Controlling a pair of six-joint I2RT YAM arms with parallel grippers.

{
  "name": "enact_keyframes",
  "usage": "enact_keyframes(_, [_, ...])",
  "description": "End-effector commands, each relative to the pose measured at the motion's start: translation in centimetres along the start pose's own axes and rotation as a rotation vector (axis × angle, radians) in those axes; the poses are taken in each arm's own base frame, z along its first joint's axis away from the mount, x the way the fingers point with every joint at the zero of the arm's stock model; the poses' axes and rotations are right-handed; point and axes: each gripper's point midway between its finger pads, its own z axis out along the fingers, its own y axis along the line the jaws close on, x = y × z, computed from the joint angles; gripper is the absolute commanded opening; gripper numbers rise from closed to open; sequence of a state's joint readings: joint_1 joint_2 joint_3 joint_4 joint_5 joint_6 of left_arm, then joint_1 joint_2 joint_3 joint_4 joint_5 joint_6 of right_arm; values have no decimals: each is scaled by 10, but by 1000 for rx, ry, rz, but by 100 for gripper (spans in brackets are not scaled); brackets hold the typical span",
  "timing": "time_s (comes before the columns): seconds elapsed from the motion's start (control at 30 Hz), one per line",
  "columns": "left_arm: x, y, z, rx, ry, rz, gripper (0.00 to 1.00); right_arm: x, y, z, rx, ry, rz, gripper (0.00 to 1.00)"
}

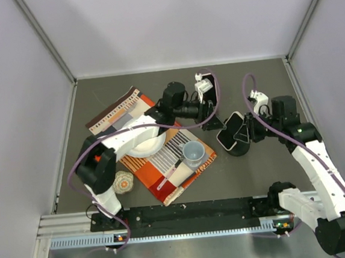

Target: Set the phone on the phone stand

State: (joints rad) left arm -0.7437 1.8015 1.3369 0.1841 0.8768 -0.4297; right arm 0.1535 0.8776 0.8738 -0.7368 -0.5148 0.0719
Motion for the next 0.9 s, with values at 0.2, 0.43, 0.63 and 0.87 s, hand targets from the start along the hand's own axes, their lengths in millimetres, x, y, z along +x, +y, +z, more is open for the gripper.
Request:
enact_keyframes(0.2, [-54,-56,-86,-294,-245,106,77,-56,1,2,-29,-47,-154,6])
enact_keyframes(0.43, [-44,-89,-117,-292,-276,140,77,-66,-12,-17,106,-104,-176,45])
enact_keyframes(0.63, [-42,-98,-128,-310,-265,172,77,-58,-25,-20,208,-93,-38,69])
enact_keyframes(0.87, [-49,-111,-142,-341,-250,223,78,-64,-14,-45,259,-200,169,99])
